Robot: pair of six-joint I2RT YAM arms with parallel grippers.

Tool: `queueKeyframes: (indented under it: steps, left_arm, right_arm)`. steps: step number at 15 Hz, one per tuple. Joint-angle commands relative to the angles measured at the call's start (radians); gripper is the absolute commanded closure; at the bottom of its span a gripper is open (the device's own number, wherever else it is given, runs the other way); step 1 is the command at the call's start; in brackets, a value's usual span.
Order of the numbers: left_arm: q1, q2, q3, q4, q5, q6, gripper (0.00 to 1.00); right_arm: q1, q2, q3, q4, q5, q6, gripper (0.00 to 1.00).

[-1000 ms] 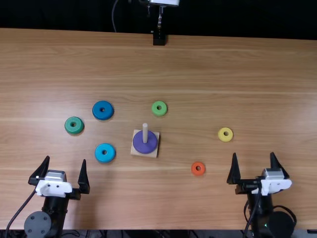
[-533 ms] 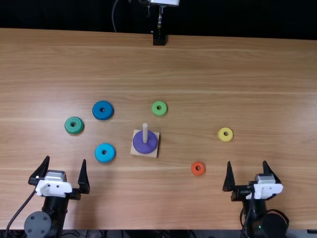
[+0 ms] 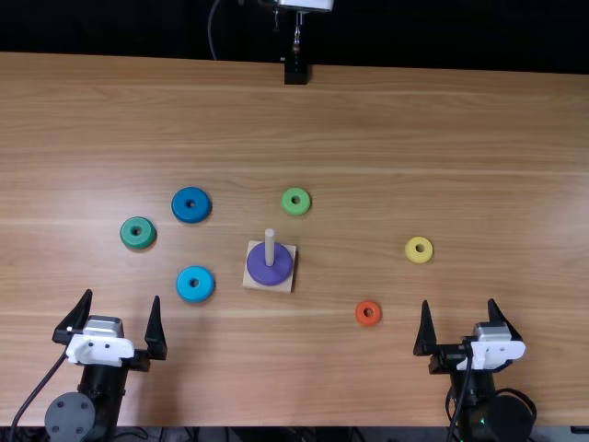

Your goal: Build the Hanoi tower: stack the rings onto the peg from bottom to top in this color order: purple, dark blue, light blue, dark green, light green, yellow, orange.

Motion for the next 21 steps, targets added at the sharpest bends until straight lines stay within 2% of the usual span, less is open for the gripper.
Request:
queueKeyframes:
  steps: [1, 14, 15, 16, 18, 19, 21]
  left_arm:
    - [0.007, -0.012, -0.025, 0.005, -0.004, 0.01, 0.0]
    - [0.009, -0.012, -0.025, 0.005, -0.004, 0.01, 0.0]
    - [0.009, -0.012, -0.025, 0.003, -0.013, 0.006, 0.0]
    - [0.012, -0.012, -0.025, 0.003, 0.0, 0.006, 0.0]
    - [0.003, -0.012, -0.025, 0.01, 0.0, 0.002, 0.0]
    - [0.001, -0.012, -0.025, 0.018, 0.0, -0.023, 0.0]
    - [0.0, 0.073, -0.003, 0.021, -0.009, -0.123, 0.0]
  right_arm:
    - [-0.013, -0.012, -0.013, -0.003, 0.0, -0.002, 0.0]
    - [-0.013, -0.012, -0.013, -0.003, 0.0, -0.002, 0.0]
    - [-0.013, -0.012, -0.013, -0.005, 0.0, -0.002, 0.0]
    - [-0.013, -0.012, -0.012, -0.003, 0.0, -0.002, 0.0]
    - [-0.013, -0.012, -0.013, -0.005, 0.0, -0.002, 0.0]
    - [-0.013, -0.012, -0.013, -0.005, 0.0, -0.002, 0.0]
    - [-0.013, -0.012, -0.013, -0.005, 0.0, -0.002, 0.0]
